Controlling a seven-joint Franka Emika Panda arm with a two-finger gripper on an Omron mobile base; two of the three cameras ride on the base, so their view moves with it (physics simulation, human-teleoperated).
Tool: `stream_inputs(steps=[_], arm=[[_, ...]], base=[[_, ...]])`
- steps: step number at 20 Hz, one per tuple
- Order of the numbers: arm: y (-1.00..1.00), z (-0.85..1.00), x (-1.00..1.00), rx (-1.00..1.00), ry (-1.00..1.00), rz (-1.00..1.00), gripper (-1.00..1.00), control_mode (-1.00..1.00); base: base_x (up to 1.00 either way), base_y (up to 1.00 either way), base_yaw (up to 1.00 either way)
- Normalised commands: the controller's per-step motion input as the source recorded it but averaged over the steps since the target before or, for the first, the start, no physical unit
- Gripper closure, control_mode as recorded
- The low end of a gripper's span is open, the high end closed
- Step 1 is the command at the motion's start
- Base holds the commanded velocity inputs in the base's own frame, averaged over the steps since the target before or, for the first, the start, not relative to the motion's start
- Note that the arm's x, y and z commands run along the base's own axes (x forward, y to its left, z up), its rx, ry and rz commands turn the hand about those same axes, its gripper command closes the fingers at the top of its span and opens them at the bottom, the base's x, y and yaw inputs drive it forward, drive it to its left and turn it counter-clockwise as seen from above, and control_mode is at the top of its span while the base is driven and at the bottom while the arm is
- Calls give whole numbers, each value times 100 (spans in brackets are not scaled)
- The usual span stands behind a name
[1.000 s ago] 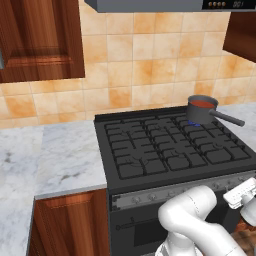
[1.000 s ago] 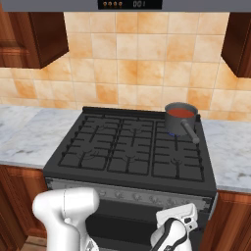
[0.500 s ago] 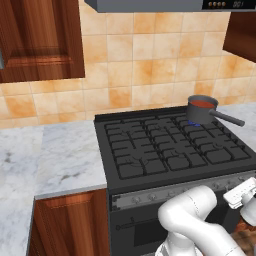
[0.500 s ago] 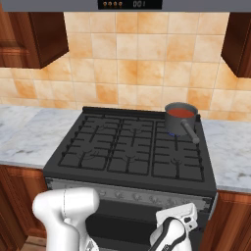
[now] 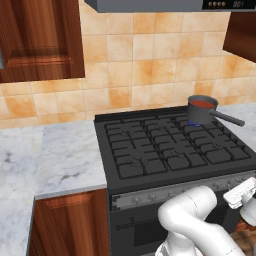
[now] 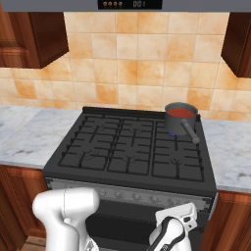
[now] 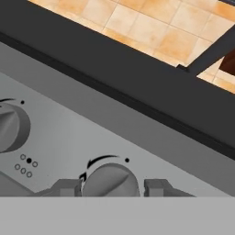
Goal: Wait until the marinara sauce is simmered to a deep red color and then turn off the stove.
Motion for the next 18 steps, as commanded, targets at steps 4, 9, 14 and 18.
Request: stream_inputs(steps=[4,9,14,18], arm=[[0,0,0,0,0,0,100,-100],[0,0,0,0,0,0,100,-100],[0,0,0,0,0,0,100,-100],[0,0,0,0,0,0,100,-100]], base=[[0,0,0],[0,0,0],[0,0,0],[0,0,0]])
